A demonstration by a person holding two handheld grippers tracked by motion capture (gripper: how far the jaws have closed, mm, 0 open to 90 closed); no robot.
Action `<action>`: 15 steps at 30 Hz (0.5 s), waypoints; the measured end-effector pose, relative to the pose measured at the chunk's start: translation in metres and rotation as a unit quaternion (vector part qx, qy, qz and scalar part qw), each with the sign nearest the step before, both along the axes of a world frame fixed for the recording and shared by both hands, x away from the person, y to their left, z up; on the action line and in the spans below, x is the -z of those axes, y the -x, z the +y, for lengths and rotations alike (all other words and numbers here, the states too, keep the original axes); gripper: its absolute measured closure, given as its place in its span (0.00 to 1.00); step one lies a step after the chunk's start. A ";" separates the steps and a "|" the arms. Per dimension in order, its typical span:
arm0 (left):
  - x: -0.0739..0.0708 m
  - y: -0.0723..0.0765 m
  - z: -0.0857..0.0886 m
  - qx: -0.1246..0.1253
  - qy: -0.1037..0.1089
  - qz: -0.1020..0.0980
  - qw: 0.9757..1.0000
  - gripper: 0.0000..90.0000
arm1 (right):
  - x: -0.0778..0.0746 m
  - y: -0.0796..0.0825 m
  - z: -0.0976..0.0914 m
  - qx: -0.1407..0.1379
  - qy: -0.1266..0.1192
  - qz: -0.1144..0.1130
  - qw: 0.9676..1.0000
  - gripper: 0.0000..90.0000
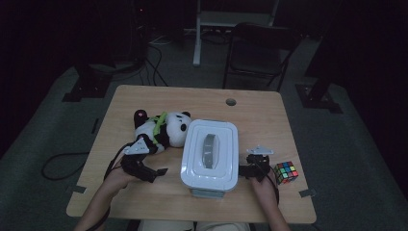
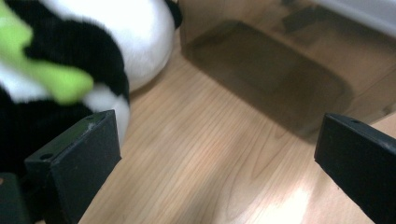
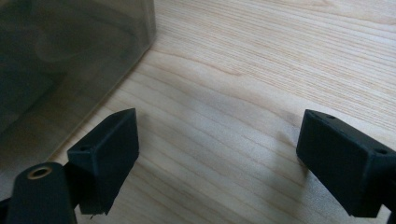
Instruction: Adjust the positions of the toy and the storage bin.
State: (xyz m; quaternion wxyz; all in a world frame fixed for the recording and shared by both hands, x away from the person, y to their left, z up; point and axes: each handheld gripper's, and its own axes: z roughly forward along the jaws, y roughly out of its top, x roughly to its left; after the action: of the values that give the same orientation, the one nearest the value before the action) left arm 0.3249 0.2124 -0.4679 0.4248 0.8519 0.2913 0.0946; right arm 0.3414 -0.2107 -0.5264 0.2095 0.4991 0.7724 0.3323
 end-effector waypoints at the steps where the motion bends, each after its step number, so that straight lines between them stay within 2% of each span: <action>1: 0.003 0.001 0.001 -0.001 0.002 -0.002 1.000 0.01 | 0.000 0.000 0.000 0.000 0.000 0.000 1.000 0.14; 5: 0.015 0.001 0.007 -0.017 -0.007 0.001 1.000 0.01 | 0.000 0.000 0.000 0.000 0.000 0.000 1.000 0.14; 9: 0.024 0.001 0.013 -0.029 -0.005 0.009 1.000 0.01 | 0.000 0.000 0.000 0.000 0.000 0.000 1.000 0.14; 11: 0.029 0.001 0.015 -0.036 -0.018 0.009 0.999 0.01 | 0.000 0.000 0.000 0.000 0.000 0.000 1.000 0.14; 15: 0.037 0.002 0.020 -0.046 -0.020 0.017 0.999 0.01 | 0.000 0.000 0.000 0.000 0.000 0.000 1.000 0.14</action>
State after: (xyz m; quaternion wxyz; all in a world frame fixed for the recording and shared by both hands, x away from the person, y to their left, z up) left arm 0.3232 0.2328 -0.5050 0.3977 0.8475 0.3352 0.1054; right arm 0.3414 -0.2107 -0.5264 0.2096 0.4990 0.7725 0.3321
